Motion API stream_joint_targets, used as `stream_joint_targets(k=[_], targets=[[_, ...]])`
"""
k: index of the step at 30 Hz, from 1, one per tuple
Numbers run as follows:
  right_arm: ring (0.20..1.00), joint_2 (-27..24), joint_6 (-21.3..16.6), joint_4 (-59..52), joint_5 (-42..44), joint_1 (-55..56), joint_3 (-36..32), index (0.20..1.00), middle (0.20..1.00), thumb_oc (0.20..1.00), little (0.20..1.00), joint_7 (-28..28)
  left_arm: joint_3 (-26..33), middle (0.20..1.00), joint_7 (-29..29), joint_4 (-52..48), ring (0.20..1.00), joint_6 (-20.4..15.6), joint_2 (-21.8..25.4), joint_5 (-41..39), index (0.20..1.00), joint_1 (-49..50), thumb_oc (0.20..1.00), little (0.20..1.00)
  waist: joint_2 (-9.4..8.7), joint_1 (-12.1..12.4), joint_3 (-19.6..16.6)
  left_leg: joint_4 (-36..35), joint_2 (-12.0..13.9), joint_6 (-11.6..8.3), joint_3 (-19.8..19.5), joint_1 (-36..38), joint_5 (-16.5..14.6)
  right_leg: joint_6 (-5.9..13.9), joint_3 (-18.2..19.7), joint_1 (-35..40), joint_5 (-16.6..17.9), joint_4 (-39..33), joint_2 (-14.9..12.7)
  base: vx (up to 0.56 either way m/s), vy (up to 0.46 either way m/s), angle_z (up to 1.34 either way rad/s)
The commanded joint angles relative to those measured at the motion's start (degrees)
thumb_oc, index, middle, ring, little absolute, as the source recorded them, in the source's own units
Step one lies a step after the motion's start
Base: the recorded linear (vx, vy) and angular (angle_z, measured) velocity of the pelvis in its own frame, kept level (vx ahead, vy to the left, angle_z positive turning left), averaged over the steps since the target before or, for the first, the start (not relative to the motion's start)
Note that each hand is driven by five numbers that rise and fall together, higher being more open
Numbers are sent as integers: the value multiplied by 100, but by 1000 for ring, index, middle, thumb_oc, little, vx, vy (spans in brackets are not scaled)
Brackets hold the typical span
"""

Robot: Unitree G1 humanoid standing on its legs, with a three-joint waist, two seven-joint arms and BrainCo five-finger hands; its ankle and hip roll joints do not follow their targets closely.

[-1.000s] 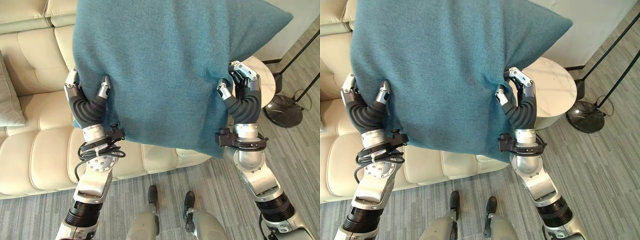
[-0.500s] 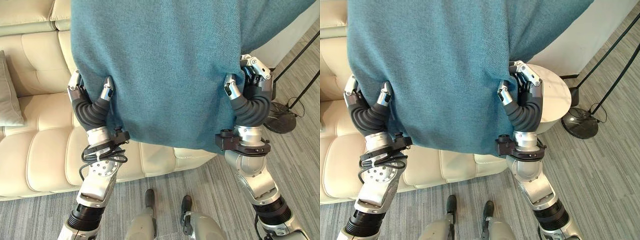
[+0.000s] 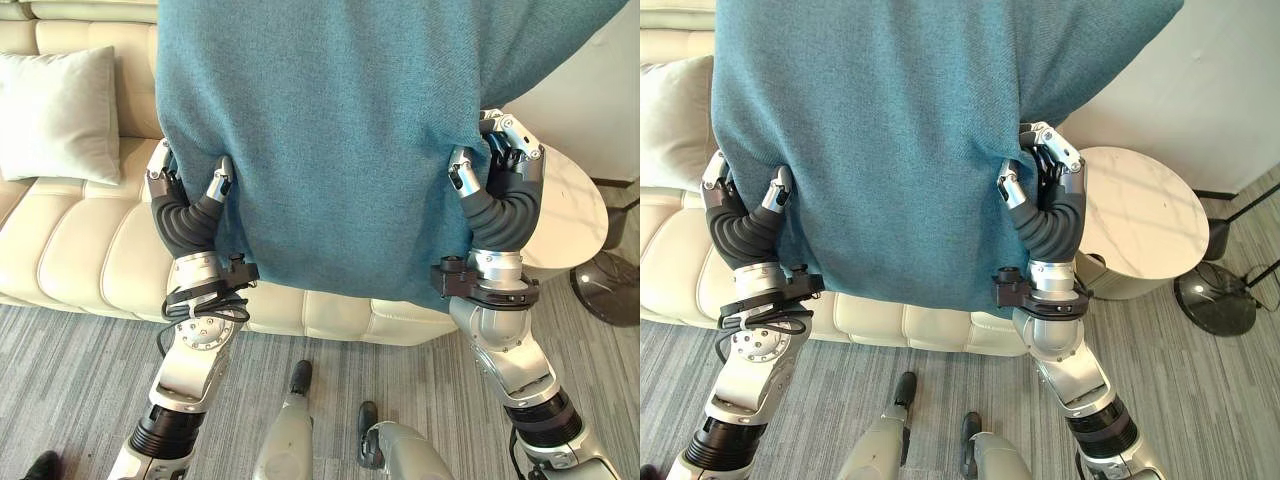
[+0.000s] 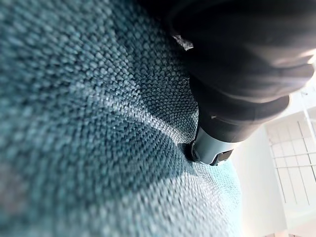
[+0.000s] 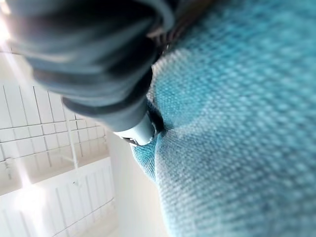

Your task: Pick up all the scattered cushions and arrange them neatly on the sofa.

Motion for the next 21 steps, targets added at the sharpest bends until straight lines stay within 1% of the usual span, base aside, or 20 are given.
stream_joint_targets(k=[1,3,4,6,7,8,9,11,12,13,14,15,18,19,20,21], targets=[[200,136,-501,-359,171,-512,346,200,200,200,200,456,-163,200,-466,-822,200,-534,349,396,200,-320,200,200,-149,-138,-83,-325,33,-121,472,-608,212,141,105,1139,-386,-1289,-31,-330,-117,73],[200,73,-524,-328,280,-405,306,200,200,200,200,499,-112,200,-505,-831,200,-532,346,352,200,-199,200,200,-217,-227,-72,-89,56,-5,610,-509,-1,186,-118,1102,-258,-1393,-198,-289,-88,84],[200,29,-528,-320,309,-351,266,200,200,200,200,522,-87,200,-526,-837,200,-522,350,342,200,-144,200,200,-221,-277,-92,116,100,40,691,-500,-79,207,-256,1070,-141,-1512,-265,-260,-68,51],[200,-32,-540,-345,318,-260,201,200,200,200,200,567,-78,200,-580,-839,200,-530,351,342,200,-120,200,200,-281,-380,-129,570,179,117,961,-366,-373,230,-549,1025,-4,-1704,-427,-214,-54,69],[200,-33,-540,-345,318,-260,201,200,200,200,200,567,-78,200,-580,-840,200,-529,350,342,200,-119,200,200,-277,-384,-134,574,180,117,955,-375,-372,229,-554,1022,2,-1709,-424,-117,-37,127],[200,-63,-558,-357,306,-220,172,200,200,200,200,584,-76,200,-594,-836,200,-541,341,350,200,-106,200,200,-321,-418,-160,776,213,135,1088,-265,-588,234,-685,1024,22,-1758,-514,-112,-23,108],[200,-96,-568,-367,296,-184,137,200,200,200,200,633,-81,200,-614,-825,200,-551,332,380,200,-120,200,200,-361,-491,-232,1082,310,144,1280,-45,-965,271,-948,1033,120,-1875,-652,-120,-20,141],[200,-102,-577,-380,330,-94,61,200,200,200,200,708,-74,200,-637,-798,200,-538,313,397,200,-115,200,200,-358,-562,-317,1117,404,137,1417,248,-1190,301,-1180,1053,201,-1943,-761,-58,23,85],[200,-104,-577,-383,333,-92,57,200,200,200,200,712,-75,200,-638,-802,200,-536,312,398,200,-115,200,200,-358,-570,-316,1096,395,145,1412,243,-1156,301,-1192,1049,225,-1953,-765,-34,55,102],[200,-112,-589,-383,367,-49,12,200,200,200,200,743,-78,200,-648,-789,200,-528,310,435,200,-119,200,200,-350,-606,-345,1049,470,126,1477,378,-1184,323,-1314,1057,255,-1960,-821,-30,113,83],[200,-123,-613,-374,409,35,-69,200,200,200,200,766,-105,200,-672,-774,200,-505,298,448,200,-120,200,200,-294,-662,-403,902,715,46,1726,657,-1207,362,-1585,1090,249,-1935,-914,-27,163,73],[200,-123,-620,-363,422,73,-112,200,200,200,200,758,-122,200,-684,-763,200,-502,295,452,200,-128,200,200,-246,-697,-426,745,858,-18,1901,791,-1150,395,-1748,1102,274,-1934,-971,-26,182,57],[200,-116,-656,-333,505,200,-204,200,200,200,200,770,-120,200,-661,-586,200,-504,280,446,200,-82,200,200,-136,-758,-491,215,1200,-228,2427,1111,-887,504,-2188,1141,377,-1948,-1154,-37,192,101],[200,-132,-656,-322,507,250,-234,200,200,200,200,761,-117,200,-660,-538,200,-493,300,458,200,-87,200,200,-101,-771,-507,104,1322,-340,2540,1176,-898,571,-2233,1175,317,-1952,-1218,-52,225,79],[200,-144,-642,-313,517,314,-274,200,200,200,200,741,-117,200,-673,-509,200,-499,301,435,200,-79,200,200,-70,-778,-494,48,1376,-364,2687,1182,-803,587,-2377,1168,381,-1950,-1289,2,235,58],[200,-150,-615,-321,510,380,-311,200,200,200,200,758,-112,200,-700,-475,200,-493,291,397,200,-19,200,200,-38,-782,-537,-55,1362,-394,2737,1217,-768,633,-2462,1204,428,-1958,-1326,-13,257,88]])
